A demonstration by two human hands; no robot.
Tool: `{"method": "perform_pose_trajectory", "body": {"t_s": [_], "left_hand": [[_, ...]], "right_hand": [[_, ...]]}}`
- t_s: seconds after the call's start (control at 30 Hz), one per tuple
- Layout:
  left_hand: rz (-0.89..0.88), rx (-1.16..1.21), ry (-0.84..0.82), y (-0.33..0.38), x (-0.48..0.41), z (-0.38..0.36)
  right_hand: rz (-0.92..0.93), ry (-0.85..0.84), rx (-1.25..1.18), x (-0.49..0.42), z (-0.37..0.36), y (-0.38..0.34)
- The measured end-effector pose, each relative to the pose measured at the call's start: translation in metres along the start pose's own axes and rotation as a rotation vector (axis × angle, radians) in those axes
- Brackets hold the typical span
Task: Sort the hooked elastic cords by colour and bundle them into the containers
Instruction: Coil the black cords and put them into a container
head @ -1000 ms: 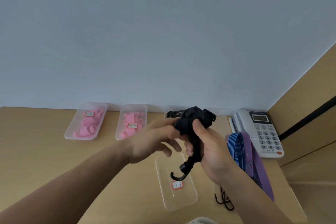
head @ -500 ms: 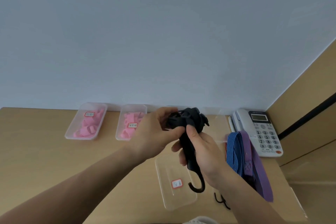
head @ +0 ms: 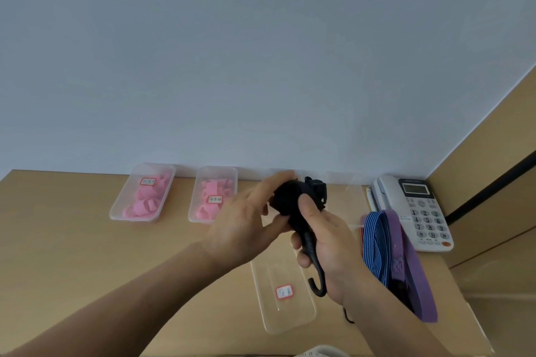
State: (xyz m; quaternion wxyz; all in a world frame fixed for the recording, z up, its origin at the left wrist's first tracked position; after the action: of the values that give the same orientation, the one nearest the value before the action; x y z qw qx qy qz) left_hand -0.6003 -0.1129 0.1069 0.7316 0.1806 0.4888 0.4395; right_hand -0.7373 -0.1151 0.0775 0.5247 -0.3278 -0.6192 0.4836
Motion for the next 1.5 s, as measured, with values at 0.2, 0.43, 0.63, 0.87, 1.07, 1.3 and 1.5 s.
{"method": "perform_pose_trajectory", "body": {"t_s": [0.2,0.43,0.63,0.87,1.07,1.3,1.5], "left_hand": [[0.597,0.71,-0.174,-0.018,0.001,-0.001],[0.544,0.658,-0.157,-0.019,0.001,0.0],[0.241,0.207,0.071,-0.017,-0.002,0.013],[0.239,0.067,-0.014,-0.021,0.003,0.008],[0.459,0.202,-0.212,-0.031,0.003,0.001],[0.758,0.85,-0.385,-0.03,0.016,-0.01],[0.763,1.086,-0.332,-0.029,0.012,-0.013]], "right_hand": [[0.088,-0.039,0.113,0.002,0.005,-0.004],[0.1,-0.126,0.192,0.004,0.003,-0.006],[0.133,-0.087,0.295,0.0,0.005,-0.012],[0.069,-0.01,0.145,0.0,0.002,-0.017],[0.175,0.037,0.594,-0.004,0.014,-0.027],[0.271,-0.135,0.322,-0.01,0.02,-0.038],[0.289,0.148,0.15,-0.023,0.015,-0.029]]}}
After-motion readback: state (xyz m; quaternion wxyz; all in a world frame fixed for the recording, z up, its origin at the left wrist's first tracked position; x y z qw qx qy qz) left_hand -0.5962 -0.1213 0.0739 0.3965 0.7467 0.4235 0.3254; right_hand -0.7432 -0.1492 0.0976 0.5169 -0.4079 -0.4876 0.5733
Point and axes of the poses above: each hand's wrist, its own x-axis away from the middle knuckle, its own z-axis out of the back of the hand, y = z × x, the point moved 5 cm from there along -x, towards the middle knuckle, and after that the axes turned 14 degrees about x, right-handed, at the moved point
